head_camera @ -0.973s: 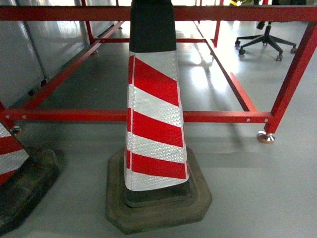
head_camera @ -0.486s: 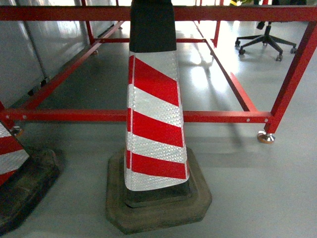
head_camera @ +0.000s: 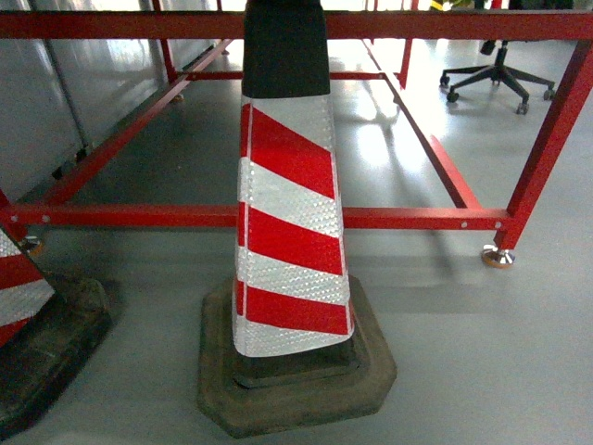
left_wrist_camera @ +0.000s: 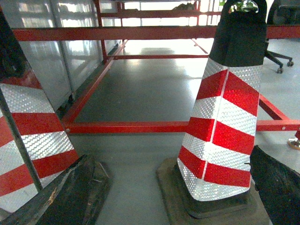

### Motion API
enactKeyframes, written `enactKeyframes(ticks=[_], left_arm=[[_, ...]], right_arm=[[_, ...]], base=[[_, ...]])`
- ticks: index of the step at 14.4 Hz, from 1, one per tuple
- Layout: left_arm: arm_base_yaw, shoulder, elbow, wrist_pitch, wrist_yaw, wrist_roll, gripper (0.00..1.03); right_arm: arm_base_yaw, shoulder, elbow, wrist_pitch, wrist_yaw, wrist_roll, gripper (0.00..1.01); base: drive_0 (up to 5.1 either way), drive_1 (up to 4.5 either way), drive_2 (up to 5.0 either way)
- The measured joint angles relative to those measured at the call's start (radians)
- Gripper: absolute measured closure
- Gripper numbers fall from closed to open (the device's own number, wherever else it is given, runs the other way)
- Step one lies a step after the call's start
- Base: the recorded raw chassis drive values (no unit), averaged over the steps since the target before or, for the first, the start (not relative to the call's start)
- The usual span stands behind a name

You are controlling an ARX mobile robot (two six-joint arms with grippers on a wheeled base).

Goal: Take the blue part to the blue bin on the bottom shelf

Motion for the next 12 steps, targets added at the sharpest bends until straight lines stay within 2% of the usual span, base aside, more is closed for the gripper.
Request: enactKeyframes(ticks=[12], left_arm=[[0.000,0.000,0.000,-0.001,0.001,0.000,0.05]], right_arm=[[0.000,0.000,0.000,0.000,0.001,0.001,0.03]], base=[[0.0,0.00,0.0]])
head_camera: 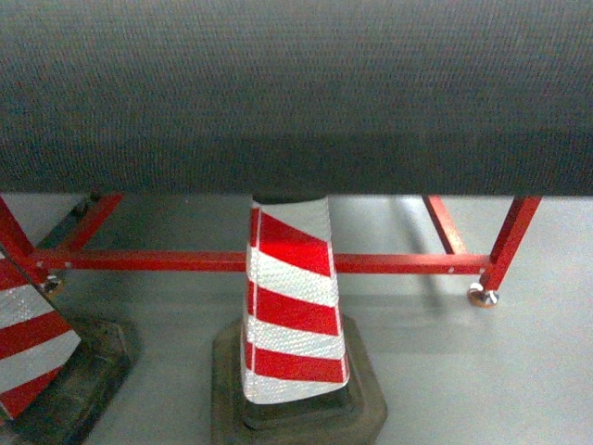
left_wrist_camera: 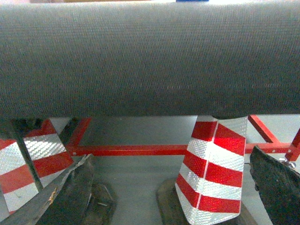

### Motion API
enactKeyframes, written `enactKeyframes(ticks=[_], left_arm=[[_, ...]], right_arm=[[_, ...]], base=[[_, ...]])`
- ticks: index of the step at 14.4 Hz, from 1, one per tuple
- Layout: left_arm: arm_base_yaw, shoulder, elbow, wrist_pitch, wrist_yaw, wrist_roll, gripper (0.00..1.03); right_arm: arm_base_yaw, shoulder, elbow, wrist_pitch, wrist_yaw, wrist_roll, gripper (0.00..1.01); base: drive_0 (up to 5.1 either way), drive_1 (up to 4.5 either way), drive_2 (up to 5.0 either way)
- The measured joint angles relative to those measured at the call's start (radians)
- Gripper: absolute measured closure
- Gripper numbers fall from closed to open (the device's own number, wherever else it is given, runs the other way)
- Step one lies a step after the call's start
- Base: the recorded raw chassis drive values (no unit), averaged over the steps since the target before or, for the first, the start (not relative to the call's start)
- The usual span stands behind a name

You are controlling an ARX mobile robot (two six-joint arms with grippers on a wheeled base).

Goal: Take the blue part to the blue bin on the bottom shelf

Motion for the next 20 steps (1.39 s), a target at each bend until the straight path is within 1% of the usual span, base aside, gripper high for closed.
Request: enactKeyframes(ticks=[20], left_arm=[[0.000,0.000,0.000,0.001,0.000,0.000,0.05]], right_arm=[[0.000,0.000,0.000,0.000,0.000,-0.001,0.03]], base=[[0.0,0.00,0.0]])
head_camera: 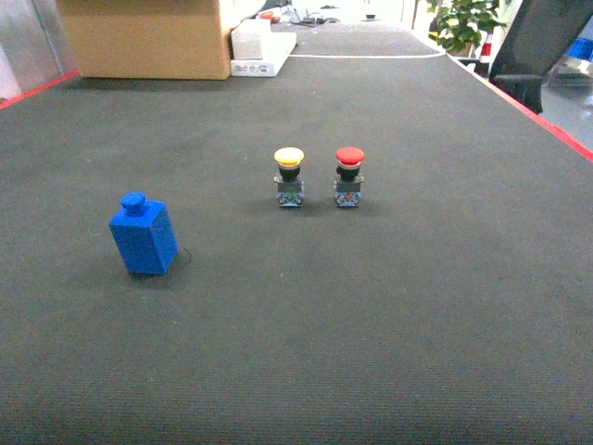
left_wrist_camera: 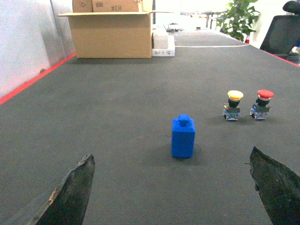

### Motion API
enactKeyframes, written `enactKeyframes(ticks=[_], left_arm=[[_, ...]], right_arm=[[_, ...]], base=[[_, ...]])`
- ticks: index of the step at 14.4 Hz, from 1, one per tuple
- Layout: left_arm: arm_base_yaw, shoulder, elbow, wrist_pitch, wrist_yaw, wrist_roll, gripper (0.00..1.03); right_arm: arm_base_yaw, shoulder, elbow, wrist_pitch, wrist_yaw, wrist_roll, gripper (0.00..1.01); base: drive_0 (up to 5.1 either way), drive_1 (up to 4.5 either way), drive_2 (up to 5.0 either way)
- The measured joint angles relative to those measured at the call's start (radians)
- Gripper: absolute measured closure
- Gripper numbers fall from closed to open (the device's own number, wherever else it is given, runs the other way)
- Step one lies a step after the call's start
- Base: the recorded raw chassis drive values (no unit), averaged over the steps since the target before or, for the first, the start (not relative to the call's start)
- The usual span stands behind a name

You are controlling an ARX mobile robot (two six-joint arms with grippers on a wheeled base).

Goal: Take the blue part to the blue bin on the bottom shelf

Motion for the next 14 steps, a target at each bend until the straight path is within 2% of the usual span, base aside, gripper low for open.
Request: enactKeyframes(ticks=[5,6,7,8,9,10,11,13,14], left_arm=[[-0.005,0.004,0.002,-0.018,-0.013,-0.008,0.05],[-0.072,0.074,0.042,-0.123,-0.148,-0.069,0.05],[-0.115,0.202,0.059,-0.087,-0.249,-0.142,0.05],[-0.117,0.297,0.059,-0.010,-0.286,-0.206,0.05],[-0.144,0.405,0.061,0.129,-0.297,-0.232,0.05],[-0.172,0.536,0.069,0.265,-0.275,-0.232,0.05],[-0.177,0.760,0.093,0.462,-0.223,-0.224,0.05],[-0.203,1.161,0.208,0.774,-0.148,-0.176,0.05],[-0.213,1.324,0.272,0.877,-0.126,-0.154,0.05]], right_arm=[[0.000,0.000,0.000,0.000,0.000,0.000,0.03],[0.000,0.000,0.000,0.000,0.001,0.000,0.03],[0.000,0.000,0.000,0.000,-0.001,0.000,0.03],[0.000,0.000,0.000,0.000,0.000,0.000,0.03],[0.000,0.000,0.000,-0.001,0.000,0.000,0.03],[0.000,0.000,0.000,0.000,0.000,0.000,0.03],[0.000,0.000,0.000,0.000,0.000,0.000,0.03],[0.000,0.000,0.000,0.000,0.000,0.000,0.03],[0.000,0.000,0.000,-0.001,0.000,0.000,0.03]], base=[[0.0,0.00,0.0],[0.0,0.00,0.0],[0.0,0.00,0.0],[0.0,0.00,0.0],[0.0,0.00,0.0],[0.0,0.00,0.0],[0.0,0.00,0.0],[0.0,0.00,0.0],[0.0,0.00,0.0]])
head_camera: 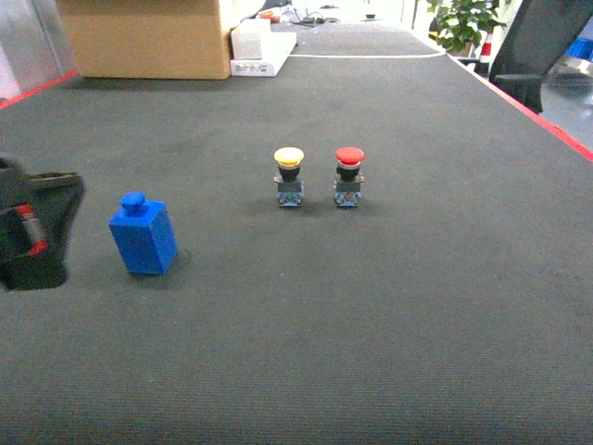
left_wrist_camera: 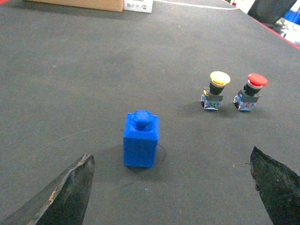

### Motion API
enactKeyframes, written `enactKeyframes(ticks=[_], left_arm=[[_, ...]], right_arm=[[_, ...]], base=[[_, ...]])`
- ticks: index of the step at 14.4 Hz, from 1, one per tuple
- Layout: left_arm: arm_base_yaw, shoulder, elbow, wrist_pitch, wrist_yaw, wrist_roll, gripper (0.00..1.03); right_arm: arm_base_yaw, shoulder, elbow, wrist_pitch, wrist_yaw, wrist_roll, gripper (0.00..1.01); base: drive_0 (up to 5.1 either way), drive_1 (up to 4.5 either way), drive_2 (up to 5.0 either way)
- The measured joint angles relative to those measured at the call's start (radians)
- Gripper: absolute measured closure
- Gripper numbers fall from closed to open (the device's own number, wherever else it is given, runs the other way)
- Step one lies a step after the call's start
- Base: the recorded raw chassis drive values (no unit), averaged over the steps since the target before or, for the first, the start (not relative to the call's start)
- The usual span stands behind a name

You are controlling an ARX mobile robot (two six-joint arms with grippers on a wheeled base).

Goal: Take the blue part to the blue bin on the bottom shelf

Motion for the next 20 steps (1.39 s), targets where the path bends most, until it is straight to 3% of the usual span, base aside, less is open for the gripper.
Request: enactKeyframes(ticks=[4,7,12,20], left_arm=[[0.026,0.427,0.187,0.101,0.084,0.064,0.05],[0.067,0.650,0.336,0.123,0.149,0.079,0.05],[0.091,0.805,0.510,0.089,0.150,0.074,0.05],[0.103,0.912,0.642,0.085,0.150,0.057,0.05]], right_arm=[[0.000,0.000,0.000,0.000,0.000,0.000,0.03],[0.000,0.000,0.000,0.000,0.000,0.000,0.03],[0.000,0.000,0.000,0.000,0.000,0.000,0.03],[0.000,0.000,0.000,0.000,0.000,0.000,0.03]], base=[[0.0,0.00,0.0],[0.0,0.00,0.0],[0.0,0.00,0.0],[0.0,0.00,0.0]])
